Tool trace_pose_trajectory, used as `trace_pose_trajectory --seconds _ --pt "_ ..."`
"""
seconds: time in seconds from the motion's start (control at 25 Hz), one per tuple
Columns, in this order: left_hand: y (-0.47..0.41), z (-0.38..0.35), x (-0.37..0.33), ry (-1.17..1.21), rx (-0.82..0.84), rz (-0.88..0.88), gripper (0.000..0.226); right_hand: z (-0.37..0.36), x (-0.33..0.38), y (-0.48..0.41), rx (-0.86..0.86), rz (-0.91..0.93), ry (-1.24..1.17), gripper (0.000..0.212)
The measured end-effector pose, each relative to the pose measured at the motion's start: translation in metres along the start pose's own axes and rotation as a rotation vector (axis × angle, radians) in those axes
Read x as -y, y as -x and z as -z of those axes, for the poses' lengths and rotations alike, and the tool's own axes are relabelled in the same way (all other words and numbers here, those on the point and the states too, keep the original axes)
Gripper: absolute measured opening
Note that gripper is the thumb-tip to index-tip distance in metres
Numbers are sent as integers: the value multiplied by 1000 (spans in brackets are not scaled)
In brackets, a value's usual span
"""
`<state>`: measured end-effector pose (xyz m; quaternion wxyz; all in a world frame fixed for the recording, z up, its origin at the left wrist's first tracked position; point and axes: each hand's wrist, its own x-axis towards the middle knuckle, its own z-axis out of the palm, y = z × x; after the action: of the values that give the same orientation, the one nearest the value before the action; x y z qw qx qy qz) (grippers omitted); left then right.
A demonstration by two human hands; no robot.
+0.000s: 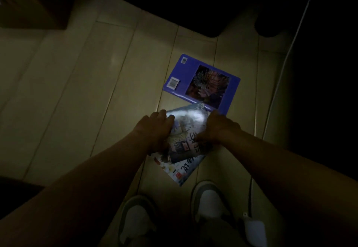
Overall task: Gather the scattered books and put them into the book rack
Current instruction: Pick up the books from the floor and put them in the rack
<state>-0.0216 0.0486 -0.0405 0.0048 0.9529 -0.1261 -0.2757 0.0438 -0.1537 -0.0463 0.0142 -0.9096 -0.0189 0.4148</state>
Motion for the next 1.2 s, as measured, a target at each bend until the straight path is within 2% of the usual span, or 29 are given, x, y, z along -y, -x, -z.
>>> trace_pose_trajectory --seconds 0.08,0.24,0.52,0.64,1.0,1.04,1.08,1.16,1.2 --pt "-3 -19 -6 40 -24 10 95 -18 6 -4 22 -61 -41 121" --pt "-5 -31 -12 10 14 22 99 -32 16 -1 -52 -155 -123 109" --pt "-3 -37 -9 22 42 30 96 -30 16 -8 -4 -246 -205 118" --pt "-3 -36 -9 26 44 27 97 -30 16 -8 -6 -252 -203 122" --pt "-2 -34 -6 3 42 24 93 -31 13 -2 -48 -181 -318 113" --pt "-1 -33 -5 -1 35 27 92 -29 11 -2 -54 -140 -341 107" --pt "-1 -32 -3 -2 11 25 88 -26 7 -2 -66 -74 -364 92" --pt "-4 -21 2 19 -85 25 80 -17 0 -2 -117 82 -528 45" --pt "-7 -13 5 26 -150 26 78 -10 -2 -1 -136 134 -666 32"
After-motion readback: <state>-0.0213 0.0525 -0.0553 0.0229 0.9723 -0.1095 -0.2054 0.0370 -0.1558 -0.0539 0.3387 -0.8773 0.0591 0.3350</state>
